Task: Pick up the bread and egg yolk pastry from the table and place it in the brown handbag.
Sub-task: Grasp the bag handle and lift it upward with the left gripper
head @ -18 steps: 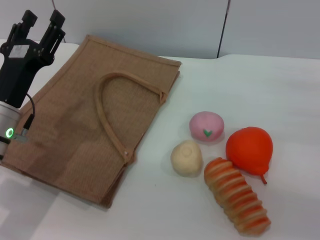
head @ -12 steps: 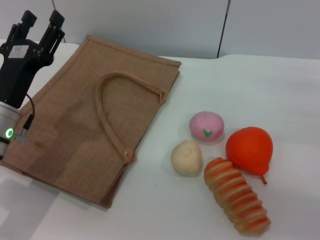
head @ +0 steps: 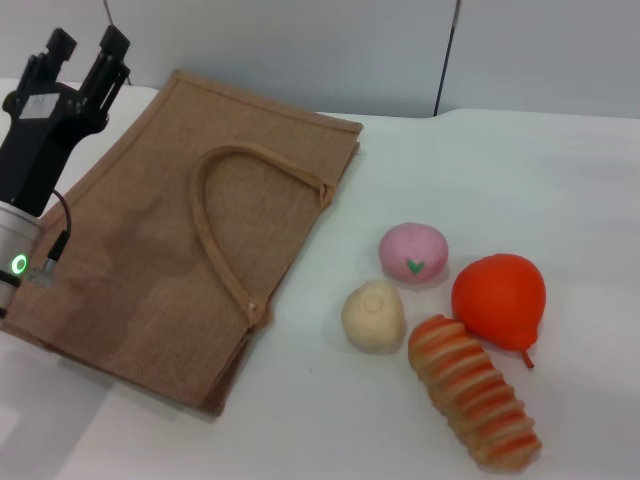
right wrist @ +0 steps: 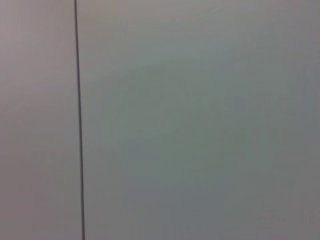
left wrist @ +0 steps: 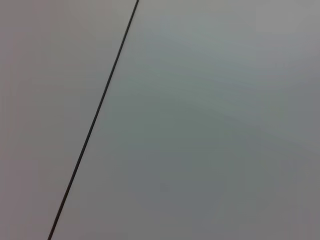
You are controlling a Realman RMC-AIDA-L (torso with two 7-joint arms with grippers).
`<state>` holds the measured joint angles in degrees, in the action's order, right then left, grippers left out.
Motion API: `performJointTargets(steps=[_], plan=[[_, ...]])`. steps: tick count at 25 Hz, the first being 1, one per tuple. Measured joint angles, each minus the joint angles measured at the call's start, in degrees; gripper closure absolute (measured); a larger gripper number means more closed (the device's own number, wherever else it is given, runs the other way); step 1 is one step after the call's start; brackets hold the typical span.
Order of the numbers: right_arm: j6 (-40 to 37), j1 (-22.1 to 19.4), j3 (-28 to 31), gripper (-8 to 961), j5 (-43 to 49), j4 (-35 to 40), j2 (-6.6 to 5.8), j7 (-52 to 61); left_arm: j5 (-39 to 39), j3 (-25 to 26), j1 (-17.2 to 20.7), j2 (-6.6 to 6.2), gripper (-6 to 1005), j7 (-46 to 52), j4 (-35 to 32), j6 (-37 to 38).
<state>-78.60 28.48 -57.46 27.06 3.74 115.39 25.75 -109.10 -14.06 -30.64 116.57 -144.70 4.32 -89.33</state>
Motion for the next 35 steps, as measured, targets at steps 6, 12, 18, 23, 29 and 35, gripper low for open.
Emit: performJointTargets(steps=[6,12,18,23,29,35], plan=[[0.97,0.0,-0.02,93,0.0,0.05,-0.07,0.0,1.84,-2.47,-0.46,-0.37,230,12.68,-5.33,4.95],[1.95,0.14,-0.02,93,0.0,0.12,-0.18,0.0,12.0,-4.57,-0.83,-0.41,231,35.28,-20.26,10.76],[2.18,0.36,-0.02,93,0.08,0.13,-0.42,0.0,31.23,-4.62,-3.76,-0.41,234,63.26,-37.17,15.58],[2.18,0.67,-0.02,93,0.2,0.12,-0.43,-0.01,53.03,-4.65,-8.02,-1.22,245,85.28,-48.03,17.21],[2.18,0.67,-0.01,93,0.15,0.12,-0.44,-0.01,75.31,-4.74,-14.92,-3.8,258,97.35,-49.76,17.25],[2.2,0.87,-0.01,93,0.11,0.12,-0.44,0.0,85.22,-7.06,-19.38,-2.75,271,97.52,-48.98,21.36]])
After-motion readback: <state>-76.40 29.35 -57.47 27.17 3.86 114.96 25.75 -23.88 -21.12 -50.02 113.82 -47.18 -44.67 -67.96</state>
